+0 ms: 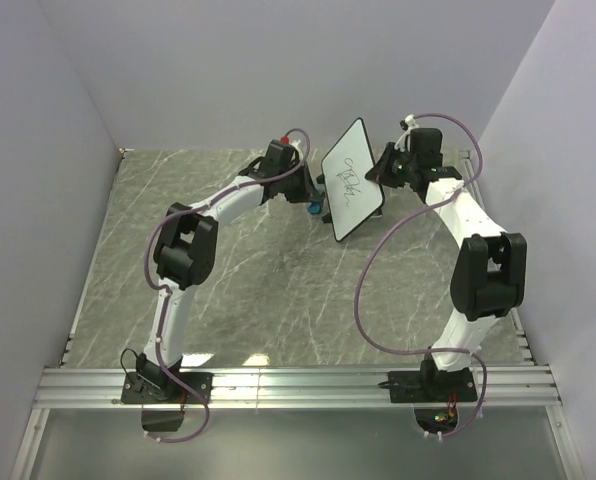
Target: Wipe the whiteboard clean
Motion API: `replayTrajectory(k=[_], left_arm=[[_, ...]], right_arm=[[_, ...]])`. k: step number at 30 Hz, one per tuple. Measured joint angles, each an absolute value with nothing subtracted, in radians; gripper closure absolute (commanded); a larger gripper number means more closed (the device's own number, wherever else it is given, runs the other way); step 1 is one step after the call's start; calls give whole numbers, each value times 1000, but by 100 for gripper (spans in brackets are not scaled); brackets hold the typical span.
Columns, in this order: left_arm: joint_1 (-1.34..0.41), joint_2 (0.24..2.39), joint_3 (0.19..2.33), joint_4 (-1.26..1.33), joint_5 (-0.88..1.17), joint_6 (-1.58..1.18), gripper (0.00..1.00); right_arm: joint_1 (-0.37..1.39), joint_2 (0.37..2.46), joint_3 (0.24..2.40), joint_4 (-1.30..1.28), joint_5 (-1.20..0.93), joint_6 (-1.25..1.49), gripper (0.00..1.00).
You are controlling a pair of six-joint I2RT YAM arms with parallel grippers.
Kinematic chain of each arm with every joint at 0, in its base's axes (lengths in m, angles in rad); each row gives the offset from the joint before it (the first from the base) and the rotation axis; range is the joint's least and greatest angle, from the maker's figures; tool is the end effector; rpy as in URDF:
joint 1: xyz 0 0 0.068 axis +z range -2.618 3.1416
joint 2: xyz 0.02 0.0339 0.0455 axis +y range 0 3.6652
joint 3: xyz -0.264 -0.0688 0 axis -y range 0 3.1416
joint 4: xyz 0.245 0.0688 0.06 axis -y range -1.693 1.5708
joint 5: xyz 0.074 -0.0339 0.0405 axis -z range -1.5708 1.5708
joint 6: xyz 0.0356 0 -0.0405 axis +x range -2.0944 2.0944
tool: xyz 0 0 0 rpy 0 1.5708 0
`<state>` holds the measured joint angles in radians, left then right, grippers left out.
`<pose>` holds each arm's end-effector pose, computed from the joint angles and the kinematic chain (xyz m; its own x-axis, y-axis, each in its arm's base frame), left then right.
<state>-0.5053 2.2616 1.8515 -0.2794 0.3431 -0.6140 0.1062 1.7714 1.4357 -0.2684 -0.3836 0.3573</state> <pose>0.4490 -0.2621 0.2059 -0.8485 -0.1507 -0.5073 0.2375 0.7482 -0.6194 0.4080 0.0569 0.2874 -0.6707 0.2547 -0.6967 -0.1815 0.8543 0.4870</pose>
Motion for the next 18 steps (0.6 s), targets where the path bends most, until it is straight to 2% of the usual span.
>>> replayTrajectory(k=[8, 18], left_arm=[[-521, 2249, 1888, -229, 403, -644, 100], [-556, 2402, 2085, -213, 478, -681, 100]], right_arm=[[109, 1843, 1498, -260, -428, 369, 100], [93, 1812, 1379, -187, -463, 453, 100]])
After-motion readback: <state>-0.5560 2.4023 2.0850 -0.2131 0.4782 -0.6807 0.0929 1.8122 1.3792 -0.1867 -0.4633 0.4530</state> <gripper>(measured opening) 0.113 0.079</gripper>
